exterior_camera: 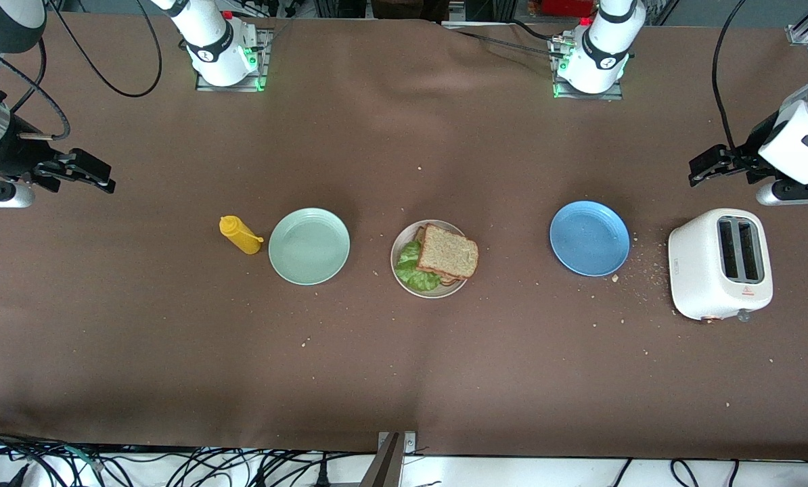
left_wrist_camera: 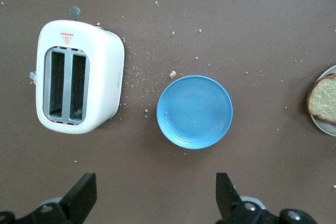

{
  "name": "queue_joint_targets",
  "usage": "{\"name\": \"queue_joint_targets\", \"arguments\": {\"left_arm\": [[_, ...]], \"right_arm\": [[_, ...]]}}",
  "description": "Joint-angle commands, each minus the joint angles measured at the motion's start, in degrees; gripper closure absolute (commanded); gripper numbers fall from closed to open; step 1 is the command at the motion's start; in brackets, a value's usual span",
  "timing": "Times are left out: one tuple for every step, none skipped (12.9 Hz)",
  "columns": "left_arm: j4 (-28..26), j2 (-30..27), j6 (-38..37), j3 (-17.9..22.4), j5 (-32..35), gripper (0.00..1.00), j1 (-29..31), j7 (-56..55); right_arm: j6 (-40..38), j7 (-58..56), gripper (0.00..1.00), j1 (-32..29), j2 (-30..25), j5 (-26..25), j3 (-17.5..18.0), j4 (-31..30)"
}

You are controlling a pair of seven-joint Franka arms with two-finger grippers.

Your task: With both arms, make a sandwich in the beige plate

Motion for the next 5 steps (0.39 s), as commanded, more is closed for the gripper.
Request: {"name": "queue_joint_targets", "arguments": {"left_arm": [[0.5, 0.3, 0.4, -0.2, -0.6, 0.0, 0.1, -0.5], [0.5, 0.3, 0.6, -0.2, -0.6, 0.0, 0.1, -0.4], [0.3, 0.3, 0.7, -0.2, -0.6, 0.0, 0.1, -0.4], [0.3, 0.4, 0.8, -0.2, -0.6, 0.0, 0.1, -0.4], [0.3, 0.7, 0.8, -0.2, -0.6, 0.0, 0.1, -0.4]], "right_arm": [[0.5, -0.8, 0.0, -0.3, 0.1, -1.5, -0.1, 1.8], [-1.3, -0.9, 0.0, -0.3, 0.0, -1.6, -0.1, 1.8], [-2.9, -0.7, 0.0, -0.3, -0.1, -1.6, 0.0, 1.9], [-3.4, -0.9, 0.0, -0.3, -0.2, -1.5, 0.1, 2.0], [-3.5, -1.1, 0.0, -0.3, -0.2, -1.3, 0.1, 2.0]]}}
